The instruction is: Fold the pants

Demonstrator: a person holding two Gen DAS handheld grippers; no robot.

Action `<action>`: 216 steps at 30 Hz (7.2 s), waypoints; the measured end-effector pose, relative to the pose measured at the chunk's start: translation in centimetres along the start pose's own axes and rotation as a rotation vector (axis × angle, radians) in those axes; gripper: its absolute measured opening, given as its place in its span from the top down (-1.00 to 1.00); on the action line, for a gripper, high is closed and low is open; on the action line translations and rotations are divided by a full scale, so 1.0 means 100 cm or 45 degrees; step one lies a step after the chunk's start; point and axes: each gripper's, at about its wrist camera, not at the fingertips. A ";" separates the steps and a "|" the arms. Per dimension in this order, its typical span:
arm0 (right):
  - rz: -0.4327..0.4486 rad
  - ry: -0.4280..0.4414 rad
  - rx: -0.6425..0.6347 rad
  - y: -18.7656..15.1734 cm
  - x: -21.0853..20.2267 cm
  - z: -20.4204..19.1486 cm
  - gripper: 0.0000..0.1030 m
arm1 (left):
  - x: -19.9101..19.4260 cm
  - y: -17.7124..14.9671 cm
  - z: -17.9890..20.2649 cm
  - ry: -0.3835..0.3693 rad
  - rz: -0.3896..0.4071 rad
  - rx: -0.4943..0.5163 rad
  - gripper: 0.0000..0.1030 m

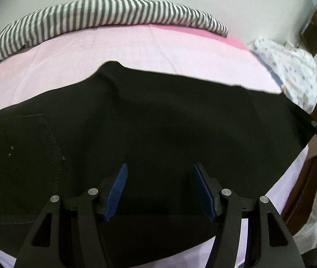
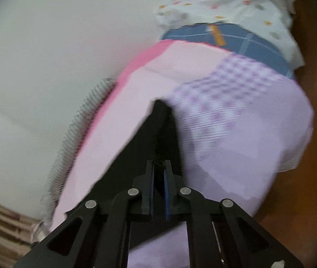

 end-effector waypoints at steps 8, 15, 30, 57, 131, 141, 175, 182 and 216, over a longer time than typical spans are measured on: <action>-0.181 0.167 -0.243 -0.028 0.056 -0.118 0.85 | -0.041 -0.001 -0.034 -0.094 0.117 -0.123 -0.19; -0.446 0.294 -0.492 -0.094 0.122 -0.216 0.85 | -0.065 -0.012 -0.074 -0.135 0.187 -0.233 -0.21; -0.859 0.055 -0.783 -0.212 0.216 -0.244 0.83 | -0.064 -0.029 -0.105 -0.262 0.146 -0.299 -0.21; -0.374 0.044 -0.405 -0.102 0.123 -0.168 0.14 | -0.004 -0.010 -0.058 -0.629 -0.254 -0.360 -0.21; -0.672 -0.291 -0.768 -0.178 0.189 -0.220 0.01 | -0.127 -0.091 -0.170 -0.212 0.163 -0.608 0.00; -0.843 -0.150 -0.890 -0.231 0.217 -0.268 0.01 | -0.129 -0.138 -0.216 -0.290 0.233 -0.858 -0.08; -0.875 0.031 -0.822 -0.236 0.221 -0.289 -0.04 | -0.072 -0.147 -0.250 -0.477 0.308 -1.172 0.30; -0.829 0.053 -0.788 -0.225 0.209 -0.284 -0.04 | -0.097 -0.129 -0.224 -0.252 0.310 -1.059 0.71; -0.619 0.136 -0.364 -0.075 0.146 -0.153 -0.08 | -0.023 0.019 0.099 -0.207 -0.093 0.239 0.52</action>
Point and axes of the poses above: each gripper's, at about its wrist camera, not at the fingertips, and x roughly the way its jaws point, z to its right, y to its top, and after that the axes turned 13 degrees about -z, right-handed
